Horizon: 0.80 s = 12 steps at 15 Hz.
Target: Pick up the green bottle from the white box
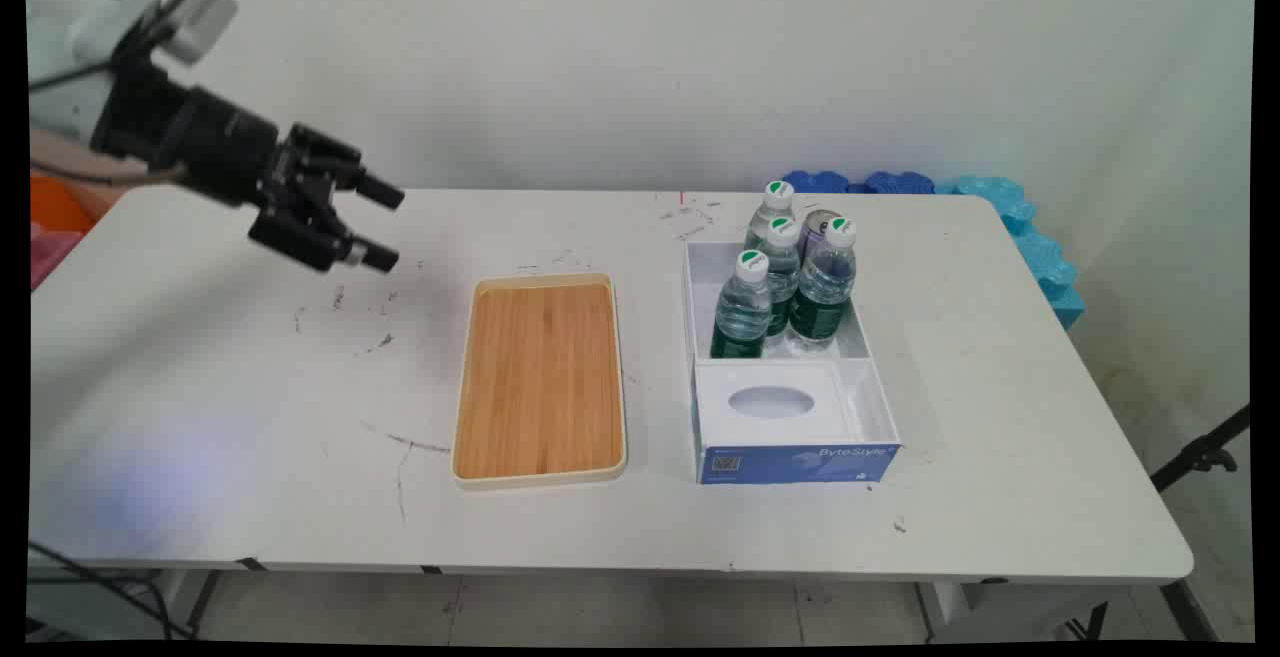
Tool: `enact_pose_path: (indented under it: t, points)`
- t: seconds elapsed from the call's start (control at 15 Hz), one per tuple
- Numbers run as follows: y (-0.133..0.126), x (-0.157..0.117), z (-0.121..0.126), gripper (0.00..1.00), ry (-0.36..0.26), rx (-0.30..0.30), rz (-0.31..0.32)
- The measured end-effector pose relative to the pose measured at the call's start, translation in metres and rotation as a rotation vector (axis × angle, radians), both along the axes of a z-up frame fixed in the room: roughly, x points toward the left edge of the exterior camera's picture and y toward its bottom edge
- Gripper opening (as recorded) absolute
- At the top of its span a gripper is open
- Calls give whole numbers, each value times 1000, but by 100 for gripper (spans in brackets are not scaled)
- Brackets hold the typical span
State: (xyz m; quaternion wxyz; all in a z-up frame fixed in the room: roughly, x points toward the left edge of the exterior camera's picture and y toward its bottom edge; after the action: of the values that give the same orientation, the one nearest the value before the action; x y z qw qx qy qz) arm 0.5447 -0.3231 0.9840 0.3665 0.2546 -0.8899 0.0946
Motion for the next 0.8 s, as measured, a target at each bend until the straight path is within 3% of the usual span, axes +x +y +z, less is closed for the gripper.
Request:
enact_pose_path:
  t: [0.4, 0.8]
  points:
    - [-29, -52, 52, 100, -38, -17, 30]
    - [-59, -127, 61, 100, -55, -38, 34]
